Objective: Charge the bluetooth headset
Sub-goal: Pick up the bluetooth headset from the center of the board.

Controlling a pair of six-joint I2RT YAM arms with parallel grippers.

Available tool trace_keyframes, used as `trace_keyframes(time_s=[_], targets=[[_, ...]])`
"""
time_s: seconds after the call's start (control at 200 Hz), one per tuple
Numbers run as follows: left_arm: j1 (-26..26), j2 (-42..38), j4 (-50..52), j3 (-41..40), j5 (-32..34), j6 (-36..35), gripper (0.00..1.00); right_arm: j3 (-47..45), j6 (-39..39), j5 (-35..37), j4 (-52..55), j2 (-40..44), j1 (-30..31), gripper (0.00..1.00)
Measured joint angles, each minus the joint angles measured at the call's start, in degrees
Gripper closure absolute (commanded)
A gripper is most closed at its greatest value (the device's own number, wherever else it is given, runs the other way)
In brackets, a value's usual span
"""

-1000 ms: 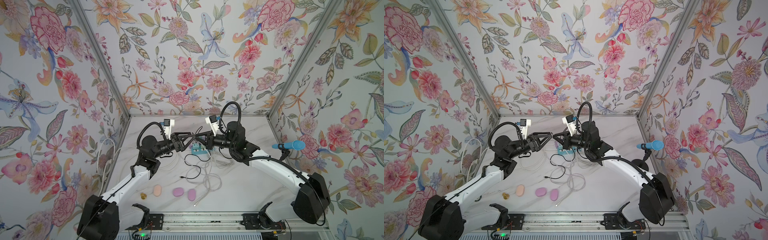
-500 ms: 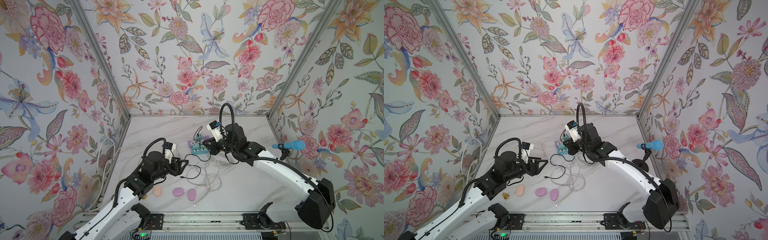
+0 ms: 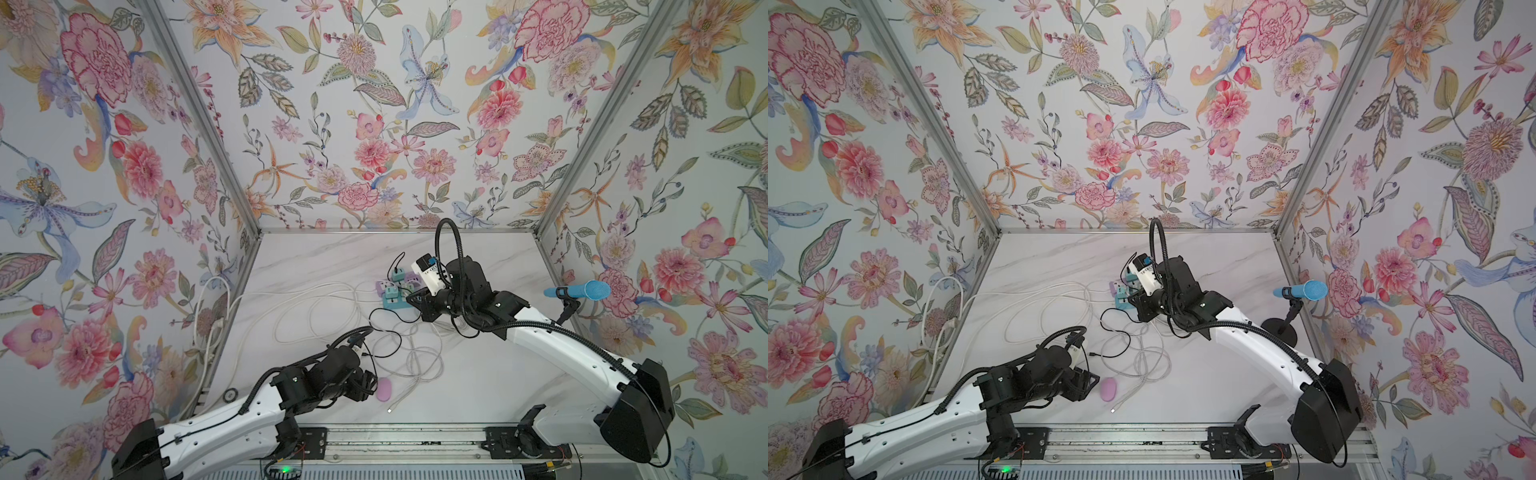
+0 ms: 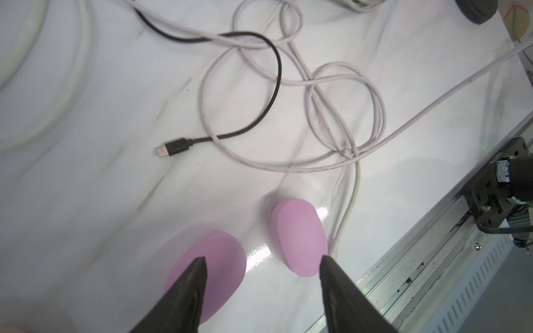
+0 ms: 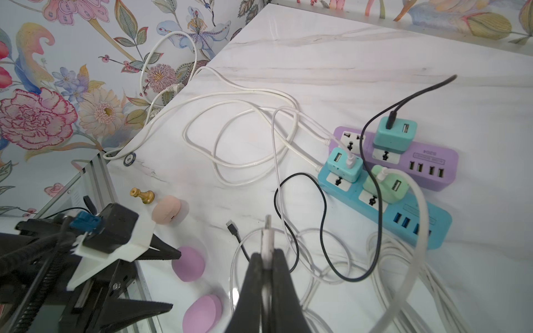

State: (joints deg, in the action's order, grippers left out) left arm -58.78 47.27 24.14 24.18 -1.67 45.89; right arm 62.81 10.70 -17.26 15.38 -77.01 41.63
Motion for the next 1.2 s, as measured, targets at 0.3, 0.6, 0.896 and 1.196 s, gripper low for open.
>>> trace_keyframes(time_s=[0.3, 0.6, 0.896, 1.196], targets=[[-9.1, 2.5, -1.5, -0.9, 0.6, 5.1, 1.0, -1.5, 0.0, 0.4, 0.3, 1.0, 0.2, 1.0], [-9.8, 8.6, -2.7, -1.8, 0.9, 6.0, 1.0, -1.5, 0.0, 0.4, 0.3, 0.7, 0.2, 1.0], [2.7, 15.8, -6.6, -1.2, 0.5, 0.1, 1.0, -1.5, 0.0, 0.2, 0.3, 0.2, 0.2, 1.0], [7.3, 18.3, -8.3, 5.2, 0.0, -5.3, 0.73, -1.5, 0.0, 0.1, 0.3, -0.3, -0.1, 1.0]])
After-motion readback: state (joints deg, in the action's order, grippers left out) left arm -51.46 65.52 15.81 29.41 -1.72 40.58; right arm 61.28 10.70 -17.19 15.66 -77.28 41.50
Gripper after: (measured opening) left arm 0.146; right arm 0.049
